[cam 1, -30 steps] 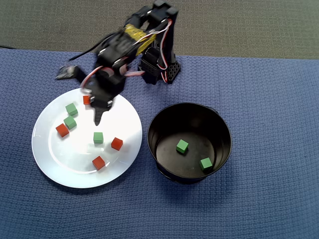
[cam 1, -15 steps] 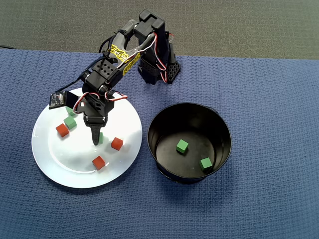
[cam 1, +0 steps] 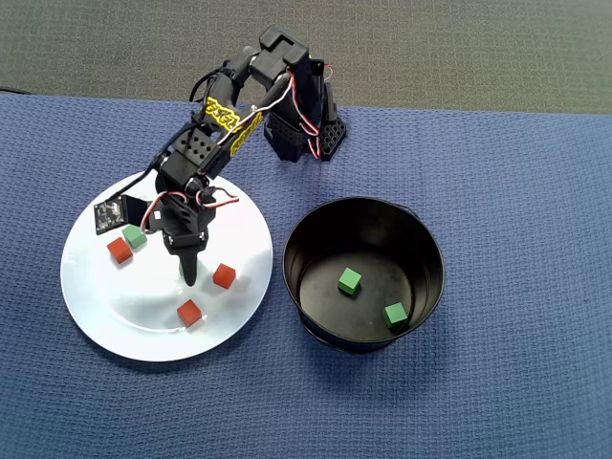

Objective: Pick up the green cubes from the white plate and place them in the black recipient

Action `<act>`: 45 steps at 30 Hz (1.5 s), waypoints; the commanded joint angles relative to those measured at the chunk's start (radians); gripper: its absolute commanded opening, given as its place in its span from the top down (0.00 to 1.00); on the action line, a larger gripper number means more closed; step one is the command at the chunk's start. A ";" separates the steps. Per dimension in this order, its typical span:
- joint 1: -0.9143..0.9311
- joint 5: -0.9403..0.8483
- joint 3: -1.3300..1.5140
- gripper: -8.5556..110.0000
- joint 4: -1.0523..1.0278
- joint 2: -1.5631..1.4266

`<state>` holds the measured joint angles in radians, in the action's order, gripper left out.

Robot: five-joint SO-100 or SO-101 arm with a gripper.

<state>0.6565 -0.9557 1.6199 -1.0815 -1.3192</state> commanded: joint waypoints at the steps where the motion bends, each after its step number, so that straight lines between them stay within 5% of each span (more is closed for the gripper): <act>1: -0.008 0.008 -0.026 0.72 0.054 0.014; 26: -0.012 0.107 0.008 0.93 0.095 -0.026; 34: -0.014 0.265 -0.193 0.93 -0.247 -0.350; 45: -0.443 0.538 -0.066 0.93 -0.411 -0.724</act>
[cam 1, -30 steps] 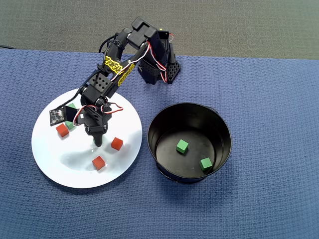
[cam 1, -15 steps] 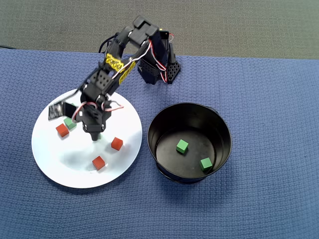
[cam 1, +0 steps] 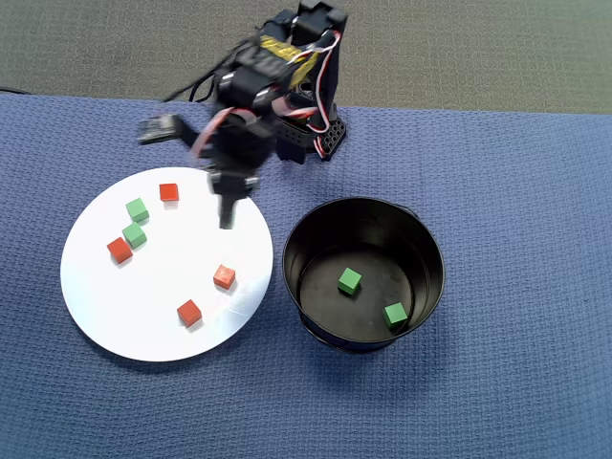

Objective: Pick up the green cubes from the white plate and place them in the black recipient

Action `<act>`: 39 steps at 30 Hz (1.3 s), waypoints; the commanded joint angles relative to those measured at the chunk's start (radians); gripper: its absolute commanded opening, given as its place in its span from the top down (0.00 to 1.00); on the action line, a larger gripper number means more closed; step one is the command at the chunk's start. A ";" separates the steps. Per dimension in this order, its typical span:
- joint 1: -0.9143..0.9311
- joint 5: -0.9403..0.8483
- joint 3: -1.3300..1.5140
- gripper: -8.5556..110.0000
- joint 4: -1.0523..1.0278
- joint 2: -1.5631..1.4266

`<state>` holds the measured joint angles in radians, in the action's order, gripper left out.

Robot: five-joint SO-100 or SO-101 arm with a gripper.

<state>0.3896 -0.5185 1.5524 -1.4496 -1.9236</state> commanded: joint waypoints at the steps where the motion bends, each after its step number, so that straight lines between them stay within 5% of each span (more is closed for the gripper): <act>1: -0.233 0.129 0.006 0.93 -0.043 -0.130; 8: -0.569 0.295 0.150 0.93 0.100 -0.069; 11: -0.652 0.307 0.144 0.66 0.103 0.020; 14: -0.640 0.285 0.104 0.64 0.087 0.025; 22: -0.279 -0.253 -0.066 0.65 -0.057 -0.063; 28: 0.107 -0.650 0.175 0.67 0.179 -0.137; 39: 0.436 -1.121 0.359 0.68 0.557 0.123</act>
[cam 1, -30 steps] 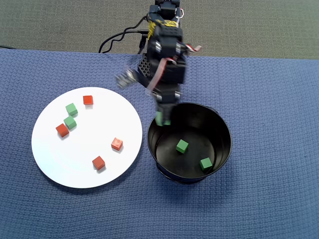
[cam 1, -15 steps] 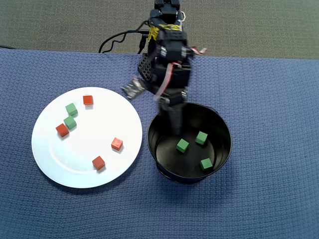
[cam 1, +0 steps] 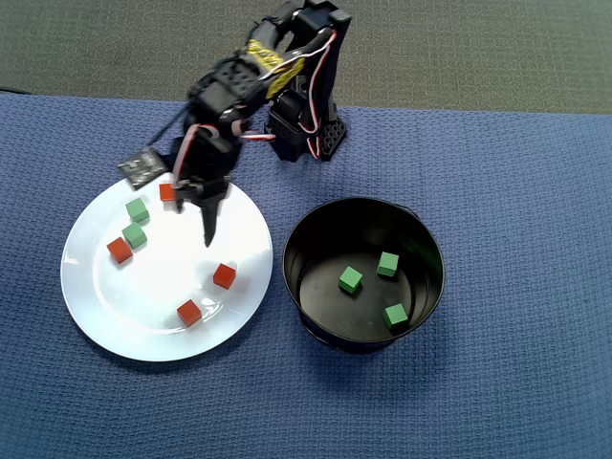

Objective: Pick up the green cubes from the white plate and place them in the black recipient

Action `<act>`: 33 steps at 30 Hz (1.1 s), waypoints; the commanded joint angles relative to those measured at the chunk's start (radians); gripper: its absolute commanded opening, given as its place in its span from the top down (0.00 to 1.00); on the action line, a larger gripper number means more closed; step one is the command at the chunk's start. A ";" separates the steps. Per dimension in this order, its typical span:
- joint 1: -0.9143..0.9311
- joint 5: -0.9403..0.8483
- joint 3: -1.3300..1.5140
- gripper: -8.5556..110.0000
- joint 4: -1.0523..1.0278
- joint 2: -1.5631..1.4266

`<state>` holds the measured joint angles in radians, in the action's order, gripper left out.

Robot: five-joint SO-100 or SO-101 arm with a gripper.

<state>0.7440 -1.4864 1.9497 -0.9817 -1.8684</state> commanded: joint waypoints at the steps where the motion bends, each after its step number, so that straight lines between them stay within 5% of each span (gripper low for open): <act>1: 0.098 -0.176 -0.069 0.68 0.087 0.101; 13: 0.201 -0.374 -0.431 0.68 -0.049 0.480; 33: 0.247 -0.408 -0.600 0.70 -0.043 0.667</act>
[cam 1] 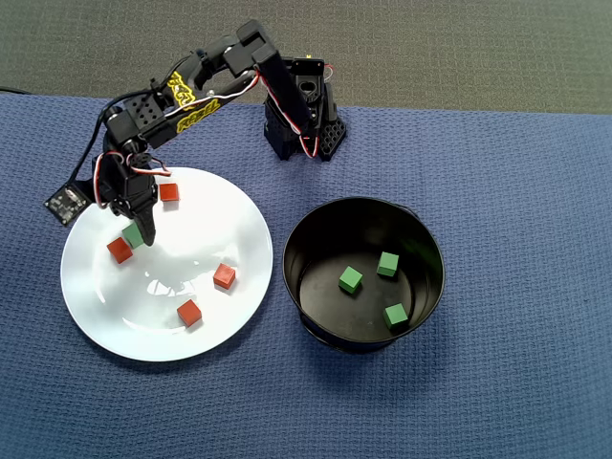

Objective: Pick up the green cubes from the white plate and place them in the black recipient

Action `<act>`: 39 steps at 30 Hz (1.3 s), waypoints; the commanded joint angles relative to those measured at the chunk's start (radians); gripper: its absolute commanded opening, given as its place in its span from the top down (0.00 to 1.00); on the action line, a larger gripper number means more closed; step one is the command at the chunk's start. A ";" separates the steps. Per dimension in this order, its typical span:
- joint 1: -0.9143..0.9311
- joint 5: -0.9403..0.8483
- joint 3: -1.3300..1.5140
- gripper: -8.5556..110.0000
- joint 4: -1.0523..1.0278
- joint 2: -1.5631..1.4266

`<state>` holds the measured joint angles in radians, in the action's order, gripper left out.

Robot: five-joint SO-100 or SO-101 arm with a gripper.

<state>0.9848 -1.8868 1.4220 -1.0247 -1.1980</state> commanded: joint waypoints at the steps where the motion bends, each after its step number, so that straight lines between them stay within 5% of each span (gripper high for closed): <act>1: 0.003 0.006 -0.072 0.70 0.008 0.002; 39: -0.081 0.192 0.146 0.81 0.233 0.017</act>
<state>0.9189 -1.7073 1.5509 -0.8084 -1.1520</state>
